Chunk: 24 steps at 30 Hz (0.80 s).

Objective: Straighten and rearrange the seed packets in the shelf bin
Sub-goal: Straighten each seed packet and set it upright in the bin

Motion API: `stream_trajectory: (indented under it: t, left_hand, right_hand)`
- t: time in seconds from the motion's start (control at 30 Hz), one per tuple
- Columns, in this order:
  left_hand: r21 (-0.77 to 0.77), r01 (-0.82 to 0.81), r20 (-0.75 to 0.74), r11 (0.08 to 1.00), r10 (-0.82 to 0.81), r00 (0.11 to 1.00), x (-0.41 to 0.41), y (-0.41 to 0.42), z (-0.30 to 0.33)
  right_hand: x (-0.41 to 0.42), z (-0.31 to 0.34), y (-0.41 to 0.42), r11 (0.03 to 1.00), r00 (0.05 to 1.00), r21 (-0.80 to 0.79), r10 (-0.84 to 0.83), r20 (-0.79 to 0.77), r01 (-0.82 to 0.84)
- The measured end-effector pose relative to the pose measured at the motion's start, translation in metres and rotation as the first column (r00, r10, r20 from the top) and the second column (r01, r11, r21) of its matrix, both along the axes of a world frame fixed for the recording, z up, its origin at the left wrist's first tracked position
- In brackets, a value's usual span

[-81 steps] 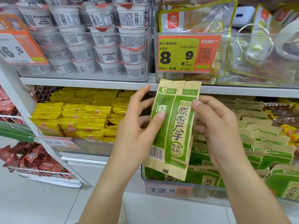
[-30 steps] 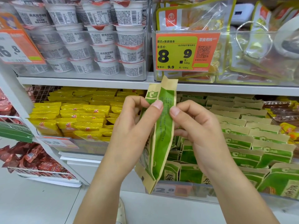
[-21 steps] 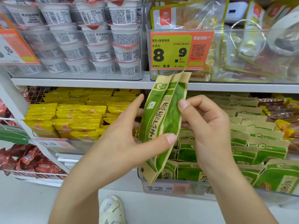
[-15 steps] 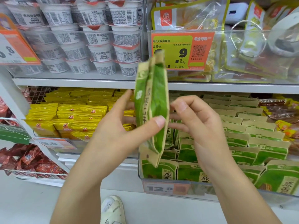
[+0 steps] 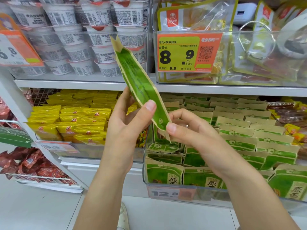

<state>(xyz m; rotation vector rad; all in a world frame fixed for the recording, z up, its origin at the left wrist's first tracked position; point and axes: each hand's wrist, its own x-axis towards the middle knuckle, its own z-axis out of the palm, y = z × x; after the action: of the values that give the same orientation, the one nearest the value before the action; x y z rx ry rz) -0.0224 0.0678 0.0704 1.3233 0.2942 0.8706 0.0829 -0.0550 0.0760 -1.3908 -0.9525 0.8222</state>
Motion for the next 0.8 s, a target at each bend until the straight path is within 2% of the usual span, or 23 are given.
stream_trajectory:
  t: [0.27, 0.6, 0.63, 0.7, 0.8]
  left_hand:
    - [-0.026, 0.05, 0.049, 0.998, -0.049, 0.998, 0.003, -0.002, -0.002]
    - [0.014, 0.095, 0.012, 0.995, -0.096, 0.995, 0.0, -0.002, -0.001]
    - [0.004, 0.086, -0.003, 0.996, -0.086, 0.996, -0.001, -0.002, 0.0]
    - [-0.044, 0.056, -0.022, 0.997, -0.057, 0.998, -0.003, 0.0, 0.003]
    - [-0.074, -0.007, -0.023, 0.997, 0.005, 1.0, -0.006, 0.004, 0.005]
  right_hand:
    - [0.002, 0.001, -0.002, 0.998, 0.994, 0.024, -0.058, 0.088, 0.057]
    - [0.0, 0.008, -0.004, 0.992, 0.991, 0.043, -0.118, 0.063, 0.115]
    - [0.0, 0.007, -0.004, 0.989, 0.985, 0.04, -0.147, 0.092, 0.143]
    - [0.002, 0.001, -0.003, 0.965, 0.925, 0.042, -0.262, 0.274, 0.26]
    - [0.001, -0.006, -0.003, 0.904, 0.698, 0.134, -0.401, 0.593, 0.406]
